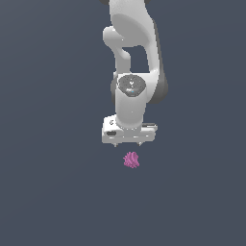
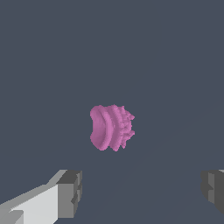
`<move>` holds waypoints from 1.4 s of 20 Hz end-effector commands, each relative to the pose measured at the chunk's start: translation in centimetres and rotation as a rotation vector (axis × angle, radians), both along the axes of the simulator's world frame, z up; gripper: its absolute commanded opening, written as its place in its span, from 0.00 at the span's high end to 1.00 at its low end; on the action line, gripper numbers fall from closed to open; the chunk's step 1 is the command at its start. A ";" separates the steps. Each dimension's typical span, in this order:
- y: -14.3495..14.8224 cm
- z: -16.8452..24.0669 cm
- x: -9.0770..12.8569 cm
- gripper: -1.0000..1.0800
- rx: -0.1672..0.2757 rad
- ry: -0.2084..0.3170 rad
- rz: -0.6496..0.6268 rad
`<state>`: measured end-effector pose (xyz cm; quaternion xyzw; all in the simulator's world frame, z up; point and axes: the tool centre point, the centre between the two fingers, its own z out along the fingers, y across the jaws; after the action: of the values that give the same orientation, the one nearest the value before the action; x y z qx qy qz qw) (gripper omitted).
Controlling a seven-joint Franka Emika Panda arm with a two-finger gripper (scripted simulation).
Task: Pick up the object and move it to a goal position.
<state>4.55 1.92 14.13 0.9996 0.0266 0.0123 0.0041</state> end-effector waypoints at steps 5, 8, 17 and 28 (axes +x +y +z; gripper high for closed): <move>1.1 -3.4 1.7 0.04 0.004 0.016 0.015; 1.4 -4.5 2.2 0.04 0.006 0.020 0.019; 1.7 -5.6 2.5 0.04 0.007 0.025 0.022; 1.7 -10.0 2.5 0.04 0.007 0.025 0.022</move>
<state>7.00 3.60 4.79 0.9993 0.0378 -0.0006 0.0001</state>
